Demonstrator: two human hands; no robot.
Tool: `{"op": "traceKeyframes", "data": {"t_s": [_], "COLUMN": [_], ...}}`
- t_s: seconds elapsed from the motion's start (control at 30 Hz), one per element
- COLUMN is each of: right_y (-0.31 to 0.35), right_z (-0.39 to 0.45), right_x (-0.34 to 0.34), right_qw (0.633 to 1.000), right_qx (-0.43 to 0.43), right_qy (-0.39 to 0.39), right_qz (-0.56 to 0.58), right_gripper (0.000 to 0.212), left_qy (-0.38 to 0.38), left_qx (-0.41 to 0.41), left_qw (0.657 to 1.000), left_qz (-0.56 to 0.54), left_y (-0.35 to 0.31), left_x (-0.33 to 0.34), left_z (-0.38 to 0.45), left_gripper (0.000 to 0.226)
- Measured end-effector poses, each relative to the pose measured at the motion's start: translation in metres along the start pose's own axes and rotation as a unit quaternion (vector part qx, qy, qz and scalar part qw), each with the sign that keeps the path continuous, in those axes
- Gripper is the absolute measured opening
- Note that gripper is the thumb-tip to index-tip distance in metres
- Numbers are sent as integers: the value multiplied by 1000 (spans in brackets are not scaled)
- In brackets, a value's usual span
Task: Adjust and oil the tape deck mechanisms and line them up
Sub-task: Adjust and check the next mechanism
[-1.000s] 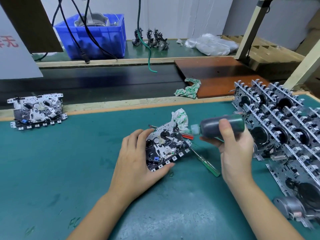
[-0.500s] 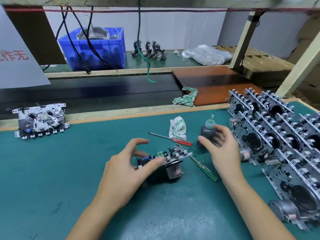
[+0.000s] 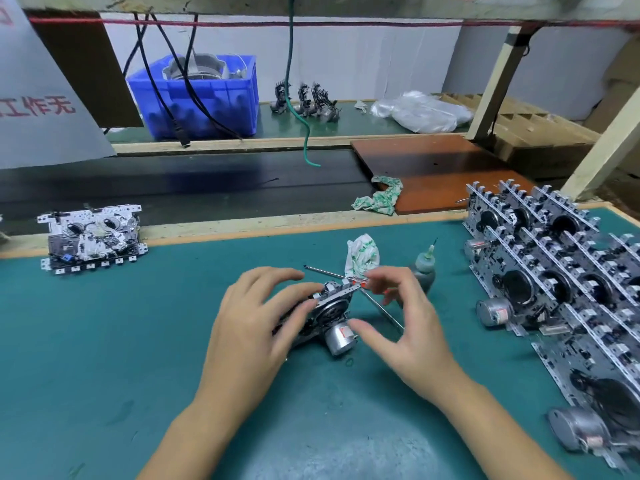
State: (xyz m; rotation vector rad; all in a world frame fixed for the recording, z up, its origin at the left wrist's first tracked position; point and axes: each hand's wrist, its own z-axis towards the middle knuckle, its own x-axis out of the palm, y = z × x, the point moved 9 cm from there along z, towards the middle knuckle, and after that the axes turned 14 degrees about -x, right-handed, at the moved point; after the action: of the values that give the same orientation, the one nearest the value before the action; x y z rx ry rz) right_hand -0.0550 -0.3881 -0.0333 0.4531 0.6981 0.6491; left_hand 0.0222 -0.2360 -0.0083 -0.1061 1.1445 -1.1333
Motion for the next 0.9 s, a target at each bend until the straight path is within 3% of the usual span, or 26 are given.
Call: {"op": "traceKeyframes", "data": {"t_s": [0.17, 0.37, 0.6, 0.77, 0.9], "right_y": [-16, -17, -26, -28, -26], "right_z": [-4, -5, -3, -5, -6], "right_x": [12, 23, 21, 14, 20], "right_qw": [994, 982, 976, 978, 976], "right_qx": [77, 103, 132, 132, 134], "right_qy": [45, 99, 44, 5, 55], "right_qz": [67, 126, 167, 161, 161], "right_gripper": [65, 55, 29, 33, 45], "left_qy": [95, 174, 126, 120, 142], "left_qx": [-53, -40, -58, -63, -48], "left_qw": [982, 959, 962, 958, 960], "left_qz": [-156, -219, -235, -252, -239], "left_y": [7, 2, 5, 8, 4], "left_x": [8, 15, 10, 9, 12], "left_z": [2, 0, 2, 2, 2], "left_gripper": [20, 24, 23, 23, 21]}}
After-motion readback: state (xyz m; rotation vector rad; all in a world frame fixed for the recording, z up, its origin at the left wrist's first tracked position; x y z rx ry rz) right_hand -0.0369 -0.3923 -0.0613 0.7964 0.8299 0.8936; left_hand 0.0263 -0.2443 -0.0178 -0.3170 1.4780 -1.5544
